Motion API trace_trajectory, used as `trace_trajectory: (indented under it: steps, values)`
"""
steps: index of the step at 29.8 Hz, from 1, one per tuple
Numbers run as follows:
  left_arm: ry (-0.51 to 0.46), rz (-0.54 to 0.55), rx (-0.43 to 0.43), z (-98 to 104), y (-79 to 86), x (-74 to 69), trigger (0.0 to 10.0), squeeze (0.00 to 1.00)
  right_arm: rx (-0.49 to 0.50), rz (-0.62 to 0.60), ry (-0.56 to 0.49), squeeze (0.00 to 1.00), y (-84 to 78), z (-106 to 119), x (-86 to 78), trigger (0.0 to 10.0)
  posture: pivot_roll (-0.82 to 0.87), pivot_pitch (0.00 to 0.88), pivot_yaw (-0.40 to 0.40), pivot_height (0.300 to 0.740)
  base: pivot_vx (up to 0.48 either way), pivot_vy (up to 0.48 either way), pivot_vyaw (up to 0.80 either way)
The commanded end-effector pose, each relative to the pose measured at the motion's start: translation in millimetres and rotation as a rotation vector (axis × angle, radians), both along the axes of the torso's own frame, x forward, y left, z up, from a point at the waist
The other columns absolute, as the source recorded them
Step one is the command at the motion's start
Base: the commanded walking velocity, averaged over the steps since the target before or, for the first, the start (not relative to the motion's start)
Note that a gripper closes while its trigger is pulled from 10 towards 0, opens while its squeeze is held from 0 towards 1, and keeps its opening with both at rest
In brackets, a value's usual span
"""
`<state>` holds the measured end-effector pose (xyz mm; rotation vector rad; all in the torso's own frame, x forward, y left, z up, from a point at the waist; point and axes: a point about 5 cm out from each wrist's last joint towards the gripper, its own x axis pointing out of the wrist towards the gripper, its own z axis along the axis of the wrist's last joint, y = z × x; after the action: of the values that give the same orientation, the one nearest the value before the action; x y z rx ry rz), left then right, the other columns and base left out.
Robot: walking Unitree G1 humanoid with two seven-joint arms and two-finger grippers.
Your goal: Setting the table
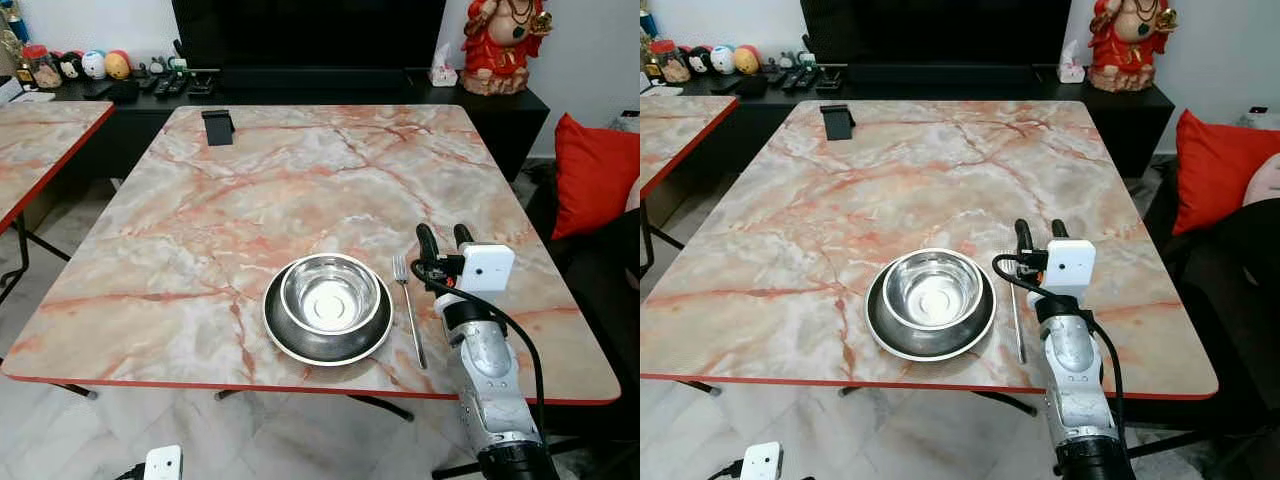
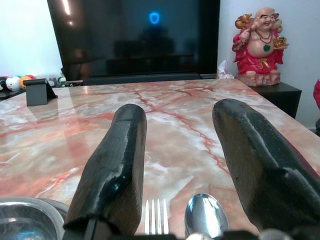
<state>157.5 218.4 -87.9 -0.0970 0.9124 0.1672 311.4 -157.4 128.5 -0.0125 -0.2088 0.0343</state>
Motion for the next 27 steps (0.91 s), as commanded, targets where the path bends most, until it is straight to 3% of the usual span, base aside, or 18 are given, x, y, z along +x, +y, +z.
trace_trajectory:
  steps: [1, 27]
  values:
    - [0.018, -0.002, 0.012, -1.1, 1.9, -2.7, 10.0, 0.0, 0.002, 0.01, -0.027, 0.0, 1.6, 6.3, 0.7, 10.0, -0.1, 0.0, 0.02, 0.74, 0.0, 0.0, 0.0]
    - [-0.025, -0.009, 0.007, 2.5, -1.2, 5.8, 10.0, 0.0, 0.002, 0.012, -0.031, 0.0, 1.7, 7.0, 1.3, 10.0, -0.1, 0.0, 0.019, 0.74, 0.0, 0.0, 0.0]
